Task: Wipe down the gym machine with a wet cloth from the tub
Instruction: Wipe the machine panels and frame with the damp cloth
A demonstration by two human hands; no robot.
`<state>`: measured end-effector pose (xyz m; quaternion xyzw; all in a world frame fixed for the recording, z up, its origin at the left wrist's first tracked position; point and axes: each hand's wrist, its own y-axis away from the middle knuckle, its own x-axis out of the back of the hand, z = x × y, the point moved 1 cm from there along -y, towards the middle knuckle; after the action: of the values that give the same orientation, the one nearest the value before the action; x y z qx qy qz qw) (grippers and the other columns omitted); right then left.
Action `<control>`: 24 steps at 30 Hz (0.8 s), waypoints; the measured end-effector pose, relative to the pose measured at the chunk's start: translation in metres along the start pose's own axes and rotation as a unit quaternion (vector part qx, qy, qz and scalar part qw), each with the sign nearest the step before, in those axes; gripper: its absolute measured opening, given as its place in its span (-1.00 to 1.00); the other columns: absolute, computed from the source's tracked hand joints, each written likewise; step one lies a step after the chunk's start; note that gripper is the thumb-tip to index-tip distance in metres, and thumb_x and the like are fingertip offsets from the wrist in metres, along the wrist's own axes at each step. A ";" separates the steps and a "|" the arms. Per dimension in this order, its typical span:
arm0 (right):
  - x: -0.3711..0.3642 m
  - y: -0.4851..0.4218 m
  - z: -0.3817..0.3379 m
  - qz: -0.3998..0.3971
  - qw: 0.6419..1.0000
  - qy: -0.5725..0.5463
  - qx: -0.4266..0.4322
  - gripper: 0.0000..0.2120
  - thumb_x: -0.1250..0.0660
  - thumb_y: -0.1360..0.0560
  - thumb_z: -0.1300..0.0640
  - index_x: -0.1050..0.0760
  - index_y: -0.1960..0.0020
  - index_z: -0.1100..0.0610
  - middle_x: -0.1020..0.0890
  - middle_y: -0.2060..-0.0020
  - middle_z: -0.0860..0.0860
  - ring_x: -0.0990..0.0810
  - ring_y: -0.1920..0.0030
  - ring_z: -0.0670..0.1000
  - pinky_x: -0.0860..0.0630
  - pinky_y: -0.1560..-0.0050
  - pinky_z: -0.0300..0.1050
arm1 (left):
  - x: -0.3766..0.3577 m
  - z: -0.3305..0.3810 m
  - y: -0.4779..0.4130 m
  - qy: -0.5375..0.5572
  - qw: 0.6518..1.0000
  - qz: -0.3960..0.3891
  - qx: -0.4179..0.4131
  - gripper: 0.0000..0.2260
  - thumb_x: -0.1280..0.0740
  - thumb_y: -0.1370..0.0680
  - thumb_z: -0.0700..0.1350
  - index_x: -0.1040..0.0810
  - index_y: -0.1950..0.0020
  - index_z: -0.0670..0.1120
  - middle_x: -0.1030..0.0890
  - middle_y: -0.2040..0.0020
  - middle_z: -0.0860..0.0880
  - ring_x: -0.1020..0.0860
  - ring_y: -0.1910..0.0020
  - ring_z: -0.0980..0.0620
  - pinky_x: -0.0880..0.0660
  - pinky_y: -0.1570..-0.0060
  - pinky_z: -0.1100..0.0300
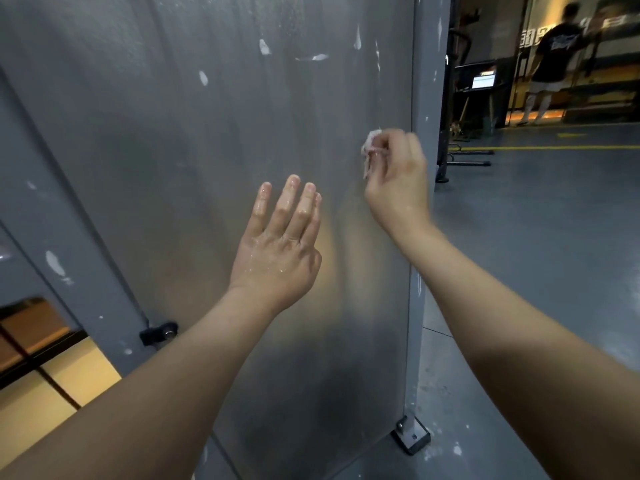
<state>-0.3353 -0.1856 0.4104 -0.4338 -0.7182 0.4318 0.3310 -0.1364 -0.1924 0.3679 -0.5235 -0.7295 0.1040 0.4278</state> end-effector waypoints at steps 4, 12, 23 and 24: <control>0.007 0.058 0.002 -0.110 0.993 0.024 0.046 -0.83 -0.19 -0.50 0.35 -0.48 0.06 0.12 -0.54 0.12 0.01 -0.50 0.11 0.13 -0.48 0.02 0.13 | -0.002 0.000 0.000 0.002 1.000 0.007 0.005 -0.38 0.08 -0.64 0.02 0.14 -0.65 -0.20 0.05 -0.68 -0.11 0.29 -0.59 -0.19 0.53 -0.44 -0.24; -0.002 0.033 -0.005 -0.024 0.999 0.035 0.018 -0.78 -0.20 -0.48 0.38 -0.51 0.03 0.13 -0.54 -0.01 0.02 -0.50 0.05 0.10 -0.37 -0.04 -0.04 | -0.006 0.001 0.000 0.049 0.994 0.100 0.018 -0.40 -0.20 -0.57 -0.06 -0.27 -0.60 -0.24 -0.28 -0.60 -0.16 -0.11 -0.62 -0.21 0.18 -0.59 -0.24; 0.022 0.060 0.003 -0.176 0.939 -0.244 -0.168 -0.86 -0.17 -0.67 0.27 -0.38 -0.07 0.04 -0.56 0.20 0.06 -0.57 0.22 0.18 -0.53 0.16 0.22 | 0.009 0.005 -0.005 0.182 0.974 0.117 0.065 -0.51 -0.30 -0.50 -0.19 -0.51 -0.44 -0.17 -0.49 -0.46 -0.13 -0.27 -0.54 -0.14 -0.07 -0.58 -0.21; 0.025 0.057 0.000 -0.182 0.925 -0.267 -0.201 -0.85 -0.15 -0.68 0.27 -0.36 -0.05 0.03 -0.55 0.23 0.11 -0.57 0.26 0.20 -0.54 0.19 0.22 | 0.010 0.003 -0.005 0.197 0.973 0.103 0.062 -0.53 -0.31 -0.49 -0.20 -0.53 -0.42 -0.16 -0.49 -0.45 -0.12 -0.26 -0.54 -0.13 -0.04 -0.59 -0.19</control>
<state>-0.3265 -0.1486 0.3613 -0.2214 -0.9185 0.3102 0.1052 -0.1422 -0.1848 0.3744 -0.5788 -0.5647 0.0871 0.5819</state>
